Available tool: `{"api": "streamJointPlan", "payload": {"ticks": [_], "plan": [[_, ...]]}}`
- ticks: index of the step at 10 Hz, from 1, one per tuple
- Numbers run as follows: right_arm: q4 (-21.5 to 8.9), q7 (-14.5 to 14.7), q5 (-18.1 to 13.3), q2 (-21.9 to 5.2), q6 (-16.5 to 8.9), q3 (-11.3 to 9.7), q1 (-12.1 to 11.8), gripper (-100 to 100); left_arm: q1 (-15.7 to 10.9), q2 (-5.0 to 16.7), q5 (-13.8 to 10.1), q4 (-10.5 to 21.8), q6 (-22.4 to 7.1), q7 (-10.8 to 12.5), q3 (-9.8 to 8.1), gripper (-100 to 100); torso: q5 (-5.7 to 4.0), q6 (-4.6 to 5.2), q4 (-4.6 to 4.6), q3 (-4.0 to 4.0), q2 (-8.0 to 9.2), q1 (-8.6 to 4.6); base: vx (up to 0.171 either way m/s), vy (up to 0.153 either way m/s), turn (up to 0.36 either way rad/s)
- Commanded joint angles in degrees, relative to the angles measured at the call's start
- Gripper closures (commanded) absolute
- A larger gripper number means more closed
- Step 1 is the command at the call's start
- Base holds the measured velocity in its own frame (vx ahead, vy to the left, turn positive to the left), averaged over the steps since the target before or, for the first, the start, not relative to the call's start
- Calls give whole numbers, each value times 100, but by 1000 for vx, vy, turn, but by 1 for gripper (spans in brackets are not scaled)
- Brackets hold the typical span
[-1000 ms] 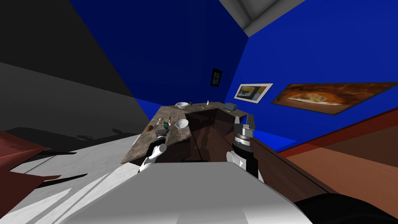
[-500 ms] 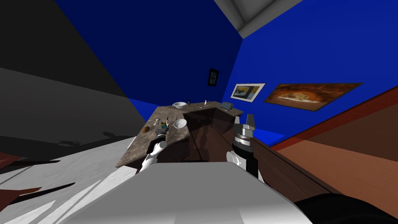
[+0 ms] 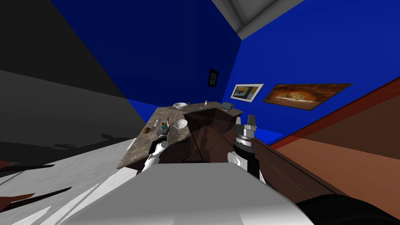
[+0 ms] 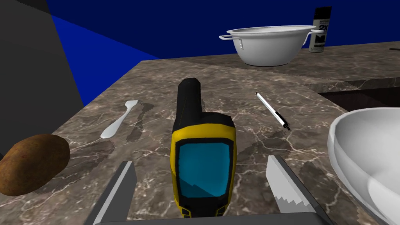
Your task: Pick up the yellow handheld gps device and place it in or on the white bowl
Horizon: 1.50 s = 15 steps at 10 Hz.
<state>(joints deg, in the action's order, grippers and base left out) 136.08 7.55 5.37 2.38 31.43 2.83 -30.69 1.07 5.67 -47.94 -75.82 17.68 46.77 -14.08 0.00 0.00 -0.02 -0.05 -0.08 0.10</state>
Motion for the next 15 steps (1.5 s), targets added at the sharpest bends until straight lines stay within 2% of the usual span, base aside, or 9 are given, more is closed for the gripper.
{"api": "streamJointPlan", "payload": {"ticks": [1, 2, 6, 7, 8, 13, 15], "plan": [[0, 0, 0, 0, 0, 0, 0, 0, 0, 0, 0, 0, 0, 0, 0, -100, 0, 0, 0, 0, 0, 0, 0, 0, 0], [0, 0, 0, 0, 0, 0, 0, 0, 0, 0, 0, 0, 0, 0, 0, 100, -1, 0, 0, 0, 0, -2, 0, 0, 0], [0, 0, 0, 0, 0, 0, 0, 0, 0, 0, 0, 0, 0, 0, 0, 100, -1, 0, 0, 0, -1, -4, 0, 0, 0], [0, 0, 0, 0, 0, 0, 0, 0, 0, 0, 0, 0, 0, 0, 0, 0, -1, 0, 0, 0, -1, -4, 0, 0, 0], [0, 0, 0, 0, 0, 0, 0, 0, -51, 56, -70, 36, -23, 135, -173, -100, -1, 0, 0, 0, -1, -4, -79, -83, -24], [0, 0, 0, 2, 0, -2, 2, 0, -188, 75, -336, 138, -87, 596, -583, -100, -15, 2, 10, 26, 44, -66, -112, -140, -15], [0, 0, 0, 0, 0, 0, 0, 0, -106, 76, -348, 194, 9, 533, -389, -100, -2, 1, 0, -2, -8, 7, 99, 110, -46]]}}
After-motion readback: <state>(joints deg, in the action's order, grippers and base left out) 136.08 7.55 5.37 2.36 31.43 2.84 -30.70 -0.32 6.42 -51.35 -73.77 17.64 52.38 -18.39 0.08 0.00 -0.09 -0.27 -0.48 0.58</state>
